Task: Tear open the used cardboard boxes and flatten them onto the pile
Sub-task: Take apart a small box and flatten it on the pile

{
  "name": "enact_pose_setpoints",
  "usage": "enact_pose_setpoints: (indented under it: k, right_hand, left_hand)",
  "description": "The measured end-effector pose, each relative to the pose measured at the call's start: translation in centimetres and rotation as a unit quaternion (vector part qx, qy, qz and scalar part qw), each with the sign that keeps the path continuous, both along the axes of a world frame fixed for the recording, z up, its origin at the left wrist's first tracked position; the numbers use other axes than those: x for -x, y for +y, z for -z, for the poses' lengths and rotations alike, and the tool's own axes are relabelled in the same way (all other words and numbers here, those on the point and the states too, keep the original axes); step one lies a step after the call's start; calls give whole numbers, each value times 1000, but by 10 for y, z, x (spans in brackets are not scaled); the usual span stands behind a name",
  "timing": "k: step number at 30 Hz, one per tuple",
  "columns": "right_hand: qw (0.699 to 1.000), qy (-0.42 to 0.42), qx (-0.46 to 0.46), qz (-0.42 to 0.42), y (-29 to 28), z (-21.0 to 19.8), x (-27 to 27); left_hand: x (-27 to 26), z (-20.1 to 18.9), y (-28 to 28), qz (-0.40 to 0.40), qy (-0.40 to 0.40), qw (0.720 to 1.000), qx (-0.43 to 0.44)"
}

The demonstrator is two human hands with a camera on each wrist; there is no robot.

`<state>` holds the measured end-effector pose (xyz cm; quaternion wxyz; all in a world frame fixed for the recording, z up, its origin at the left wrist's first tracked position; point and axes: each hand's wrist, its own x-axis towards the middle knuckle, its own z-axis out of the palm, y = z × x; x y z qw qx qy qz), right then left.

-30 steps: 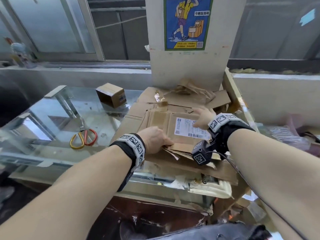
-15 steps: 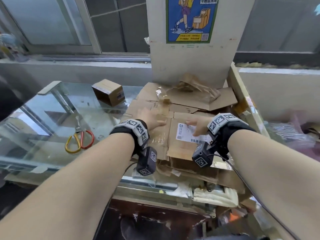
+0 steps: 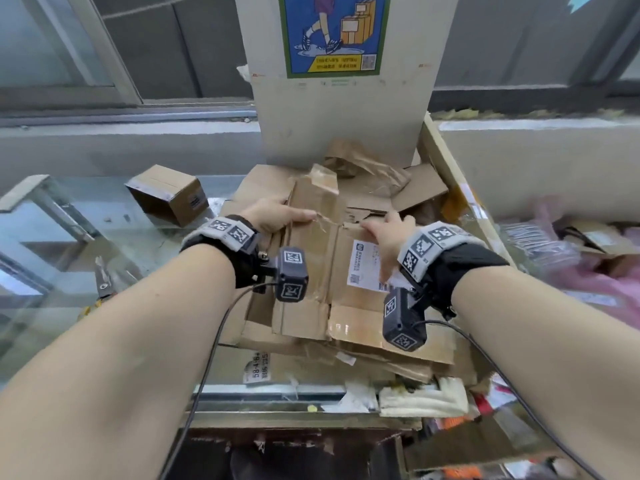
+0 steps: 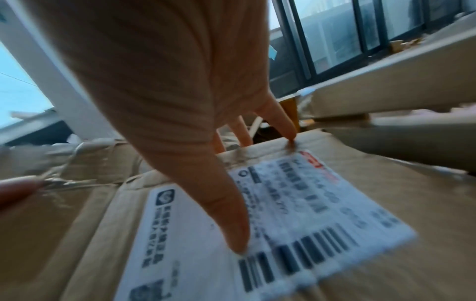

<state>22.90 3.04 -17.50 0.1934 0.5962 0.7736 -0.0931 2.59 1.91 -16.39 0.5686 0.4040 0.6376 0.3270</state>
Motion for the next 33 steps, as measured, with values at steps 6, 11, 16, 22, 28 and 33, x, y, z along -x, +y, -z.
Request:
enact_pose_setpoints:
  k: [6, 11, 16, 22, 28, 33]
  right_hand:
    - [992, 8, -123, 17, 20, -39, 23]
    - [998, 30, -48, -1, 26, -16, 48]
    - [997, 52, 34, 35, 29, 30, 58]
    - [996, 0, 85, 22, 48, 34, 68]
    - [991, -9, 129, 19, 53, 43, 67]
    - [997, 54, 57, 13, 39, 72, 60]
  left_hand:
    - [31, -22, 20, -36, -100, 992, -67]
    - [51, -8, 41, -45, 3, 998, -53]
    - [53, 41, 60, -60, 155, 984, -63]
    - [53, 49, 70, -6, 448, 889, -97]
    - [42, 47, 56, 265, 459, 848, 32]
    - [44, 66, 29, 279, 487, 825, 70]
